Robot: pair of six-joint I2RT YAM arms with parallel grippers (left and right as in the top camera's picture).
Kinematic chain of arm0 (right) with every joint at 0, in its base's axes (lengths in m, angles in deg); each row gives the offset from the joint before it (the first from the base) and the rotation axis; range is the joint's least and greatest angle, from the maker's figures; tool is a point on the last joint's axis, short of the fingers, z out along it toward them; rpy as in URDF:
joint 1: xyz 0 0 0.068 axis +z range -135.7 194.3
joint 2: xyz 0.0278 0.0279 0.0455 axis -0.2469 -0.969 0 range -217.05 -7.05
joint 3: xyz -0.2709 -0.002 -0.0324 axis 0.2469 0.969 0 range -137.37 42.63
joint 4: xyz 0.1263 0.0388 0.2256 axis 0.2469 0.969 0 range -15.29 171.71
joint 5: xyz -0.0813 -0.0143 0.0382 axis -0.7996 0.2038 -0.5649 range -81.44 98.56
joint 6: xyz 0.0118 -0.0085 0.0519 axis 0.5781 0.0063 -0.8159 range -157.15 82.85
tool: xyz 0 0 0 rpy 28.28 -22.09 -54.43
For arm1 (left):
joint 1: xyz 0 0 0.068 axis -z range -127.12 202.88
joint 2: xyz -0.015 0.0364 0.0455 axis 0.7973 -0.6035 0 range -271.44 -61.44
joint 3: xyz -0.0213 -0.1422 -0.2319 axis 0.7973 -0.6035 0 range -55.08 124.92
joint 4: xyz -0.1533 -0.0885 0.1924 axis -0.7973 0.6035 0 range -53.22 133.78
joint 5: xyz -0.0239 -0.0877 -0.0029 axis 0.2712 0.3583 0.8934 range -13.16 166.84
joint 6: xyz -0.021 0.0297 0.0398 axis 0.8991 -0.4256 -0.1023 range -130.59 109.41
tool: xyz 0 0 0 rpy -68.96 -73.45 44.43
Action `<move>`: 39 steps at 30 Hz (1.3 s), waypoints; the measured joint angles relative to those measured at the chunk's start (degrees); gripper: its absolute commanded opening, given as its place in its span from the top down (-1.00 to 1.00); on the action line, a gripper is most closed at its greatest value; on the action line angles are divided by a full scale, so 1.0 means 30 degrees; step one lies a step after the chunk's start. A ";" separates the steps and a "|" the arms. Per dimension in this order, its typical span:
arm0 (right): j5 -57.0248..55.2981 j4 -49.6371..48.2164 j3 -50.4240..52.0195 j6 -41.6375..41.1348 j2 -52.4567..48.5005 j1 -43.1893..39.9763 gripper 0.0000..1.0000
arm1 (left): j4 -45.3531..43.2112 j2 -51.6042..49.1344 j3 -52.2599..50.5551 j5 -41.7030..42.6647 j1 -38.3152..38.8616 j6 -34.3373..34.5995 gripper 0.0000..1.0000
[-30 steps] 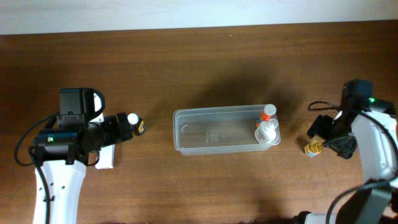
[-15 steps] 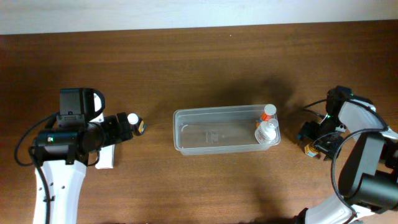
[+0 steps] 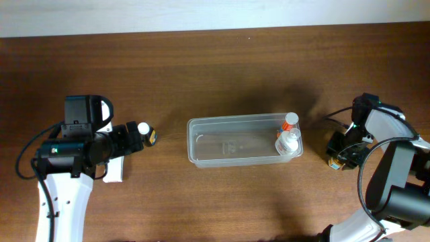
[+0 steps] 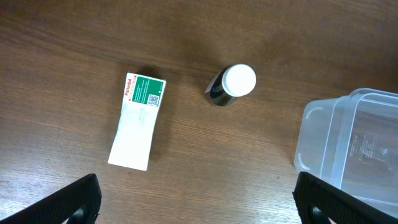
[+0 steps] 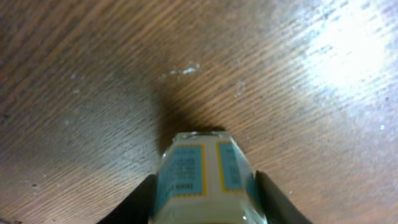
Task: Pack container
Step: 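Grasp the small yellow-orange jar with the right gripper, then drop the yellow-orange jar into the container center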
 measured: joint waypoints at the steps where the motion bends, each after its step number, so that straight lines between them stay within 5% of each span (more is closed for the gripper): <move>1: 0.0000 0.0000 0.0000 0.0007 0.0000 0.0000 0.33 | 0.0000 0.0000 0.0000 0.0007 0.0000 0.0000 -0.99; 8: 0.0080 0.0051 -0.0007 0.0000 0.0000 0.0000 0.53 | 0.0007 0.0000 0.0000 0.0007 0.0000 0.0000 -0.99; 20: 0.0459 0.4794 -0.3271 0.1195 0.2718 0.1005 0.55 | 0.0007 0.0000 0.0000 0.0000 0.0000 0.0000 -0.99; 30: 0.0517 0.5588 -0.6441 0.1588 1.0287 0.7679 0.53 | 0.0015 0.0000 0.0000 0.0007 0.0000 0.0000 -0.99; 39: 0.0561 0.4495 -0.6280 0.1566 0.8422 1.2305 0.53 | 0.0022 0.0000 0.0000 0.0000 0.0000 0.0000 -0.99</move>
